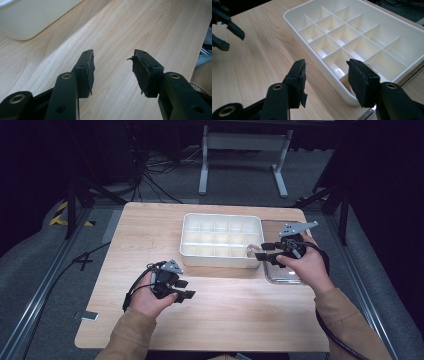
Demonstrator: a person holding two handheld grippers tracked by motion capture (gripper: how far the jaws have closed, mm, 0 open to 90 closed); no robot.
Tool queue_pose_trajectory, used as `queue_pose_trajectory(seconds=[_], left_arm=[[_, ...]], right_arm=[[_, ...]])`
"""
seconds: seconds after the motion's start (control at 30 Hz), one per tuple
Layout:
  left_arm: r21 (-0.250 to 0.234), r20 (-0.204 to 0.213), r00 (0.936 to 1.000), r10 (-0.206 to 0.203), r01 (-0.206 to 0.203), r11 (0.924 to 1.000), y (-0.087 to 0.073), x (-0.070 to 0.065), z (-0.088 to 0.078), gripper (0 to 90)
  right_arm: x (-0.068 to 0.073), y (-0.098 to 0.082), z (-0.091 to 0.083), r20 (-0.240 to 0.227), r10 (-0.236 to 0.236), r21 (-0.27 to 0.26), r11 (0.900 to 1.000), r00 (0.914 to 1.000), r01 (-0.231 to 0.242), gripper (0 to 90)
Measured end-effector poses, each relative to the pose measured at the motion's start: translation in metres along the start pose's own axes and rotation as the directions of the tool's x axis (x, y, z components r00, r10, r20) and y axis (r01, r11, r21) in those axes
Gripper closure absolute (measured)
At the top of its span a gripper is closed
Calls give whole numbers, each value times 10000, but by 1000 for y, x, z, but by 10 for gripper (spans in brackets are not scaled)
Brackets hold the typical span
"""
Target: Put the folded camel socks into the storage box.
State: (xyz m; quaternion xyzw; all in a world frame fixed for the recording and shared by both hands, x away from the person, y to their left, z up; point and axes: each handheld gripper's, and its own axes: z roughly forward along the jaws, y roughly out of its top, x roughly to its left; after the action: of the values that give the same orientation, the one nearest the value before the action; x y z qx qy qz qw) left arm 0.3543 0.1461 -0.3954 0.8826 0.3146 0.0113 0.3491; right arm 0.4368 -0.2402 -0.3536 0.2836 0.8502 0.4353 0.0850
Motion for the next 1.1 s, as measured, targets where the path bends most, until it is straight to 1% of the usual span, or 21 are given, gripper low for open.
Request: queue_pose_trajectory(seconds=[0.03, 0.1, 0.17, 0.2, 0.27, 0.33, 0.4, 0.43, 0.47, 0.5, 0.57, 0.6, 0.63, 0.67, 0.73, 0.77, 0.8, 0.87, 0.93, 1.07, 1.1], left_arm=[[-36, -2, 10000, 7, -7, 10000, 0, 0, -1, 524], [-73, 49, 10000, 26, -26, 10000, 0, 0, -2, 522], [-91, 78, 10000, 39, -38, 10000, 0, 0, -3, 519], [-119, 93, 9999, 58, -57, 9999, 0, 0, -3, 518], [-109, 112, 9999, 42, -41, 9999, 0, 0, -3, 517], [-41, 136, 9997, -178, 178, 9998, 0, 2, -5, 517], [33, 180, 9996, -234, 233, 9997, -1, 3, -6, 514], [50, 202, 9995, -246, 245, 9997, -1, 3, -6, 514], [80, 202, 9996, -203, 201, 9998, -1, 3, -6, 514], [105, 206, 9997, -165, 163, 9998, -1, 3, -6, 513], [129, 208, 9997, -105, 103, 9999, -1, 2, -6, 507], [217, 225, 9997, -11, 6, 9998, 0, 1, -5, 503], [217, 225, 9997, -11, 6, 9998, 0, 1, -5, 498], [255, 213, 9997, 89, -94, 9996, 1, 1, -4, 498], [319, 166, 9998, 124, -129, 9994, 1, 0, -4, 486], [316, 134, 9998, 152, -157, 9994, 1, 0, -3, 480], [278, 106, 9998, 141, -144, 9995, 1, 1, -3, 473], [461, 12, 9999, 126, -126, 9989, 2, 3, -1, 459], [546, 19, 10000, 28, -29, 9985, 2, 4, 1, 458], [626, 96, 9999, 119, -125, 9980, 3, 4, 3, 456], [606, 105, 9998, 140, -146, 9981, 4, 4, 4, 456]], right_arm=[[1, -2, -2, -20, 19, -86, 10000, 10000, -19, 487], [7, -8, -9, 69, -49, -515, 9987, 10000, 52, 485], [9, -10, -11, 101, -59, -622, 9980, 9999, 65, 480], [15, -16, -14, 7, -15, -899, 9960, 10000, 15, 471], [18, -18, -15, -58, -45, -901, 9959, 10000, 39, 470], [24, -22, -15, -25, -239, -718, 9971, 9997, 237, 458], [33, -25, -16, 175, -484, -342, 9982, 9987, 490, 453], [36, -26, -17, 215, -547, -348, 9979, 9983, 554, 452], [43, -29, -17, 50, -494, -453, 9977, 9988, 496, 440], [46, -31, -17, -52, -482, -471, 9977, 9988, 479, 439], [48, -32, -16, -124, -495, -426, 9979, 9987, 490, 439], [50, -34, -13, -243, -593, -123, 9982, 9979, 590, 419], [50, -34, -13, -243, -593, -123, 9982, 9979, 590, 419], [51, -35, -13, -292, -684, -44, 9977, 9972, 683, 417], [53, -39, -11, -486, -521, 32, 9986, 9975, 523, 399], [55, -41, -9, -512, -527, 193, 9984, 9973, 537, 397], [57, -42, -8, -489, -623, 341, 9974, 9969, 640, 397], [63, -46, -3, -491, -694, 548, 9959, 9964, 721, 389], [66, -51, 2, -553, -725, 705, 9946, 9958, 763, 379], [70, -62, 13, -635, -856, 887, 9919, 9943, 910, 372], [70, -65, 15, -702, -792, 934, 9919, 9944, 856, 371]])
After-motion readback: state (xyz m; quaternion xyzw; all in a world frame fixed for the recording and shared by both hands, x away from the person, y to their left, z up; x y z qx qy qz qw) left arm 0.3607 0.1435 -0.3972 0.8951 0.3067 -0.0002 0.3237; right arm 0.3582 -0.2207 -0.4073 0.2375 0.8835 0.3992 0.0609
